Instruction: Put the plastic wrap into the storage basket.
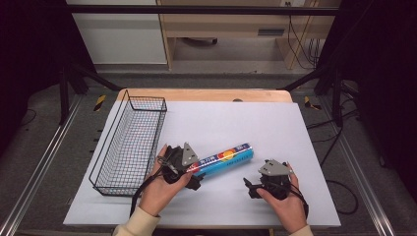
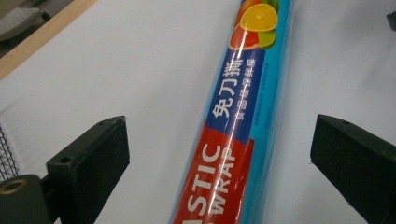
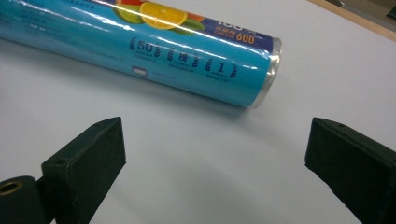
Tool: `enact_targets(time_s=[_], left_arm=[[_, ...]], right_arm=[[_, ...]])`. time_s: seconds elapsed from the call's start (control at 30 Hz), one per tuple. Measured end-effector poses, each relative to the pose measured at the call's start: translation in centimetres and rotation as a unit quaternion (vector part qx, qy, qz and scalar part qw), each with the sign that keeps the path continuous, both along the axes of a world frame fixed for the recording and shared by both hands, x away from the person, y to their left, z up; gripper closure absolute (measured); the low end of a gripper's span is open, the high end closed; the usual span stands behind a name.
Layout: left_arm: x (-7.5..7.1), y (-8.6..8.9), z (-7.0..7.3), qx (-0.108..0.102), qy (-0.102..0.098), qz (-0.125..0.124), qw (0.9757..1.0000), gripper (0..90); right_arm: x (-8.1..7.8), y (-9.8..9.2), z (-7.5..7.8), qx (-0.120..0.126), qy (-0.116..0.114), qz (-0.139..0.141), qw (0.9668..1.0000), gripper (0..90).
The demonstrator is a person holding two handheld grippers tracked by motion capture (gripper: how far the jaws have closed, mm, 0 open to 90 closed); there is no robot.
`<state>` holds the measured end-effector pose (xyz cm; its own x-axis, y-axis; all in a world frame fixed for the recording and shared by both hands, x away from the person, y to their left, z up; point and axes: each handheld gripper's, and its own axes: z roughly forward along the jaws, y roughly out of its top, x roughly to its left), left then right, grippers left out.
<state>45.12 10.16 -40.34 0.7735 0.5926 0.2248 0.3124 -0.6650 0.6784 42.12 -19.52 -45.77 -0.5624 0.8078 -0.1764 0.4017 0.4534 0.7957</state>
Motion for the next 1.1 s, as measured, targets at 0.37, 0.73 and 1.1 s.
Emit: enact_targets(time_s=[0.37, 0.73, 1.1], left_arm=[[2.1, -0.7, 1.6, 0.043, 0.068, -0.037, 0.9961, 5.0], [4.9, -4.6, 0.2, 0.152, 0.153, -0.091, 0.9721, 6.1], [6.8, -6.4, -2.2, 0.168, 0.183, -0.097, 0.9638, 12.7]], right_arm=[[0.1, -0.6, 0.1, 0.010, 0.004, 0.009, 0.9999, 5.5], [-0.1, -0.3, 0.3, 0.016, 0.001, 0.019, 0.9997, 5.3], [-0.1, -0.3, 0.3, 0.018, 0.003, 0.021, 0.9996, 5.3]])
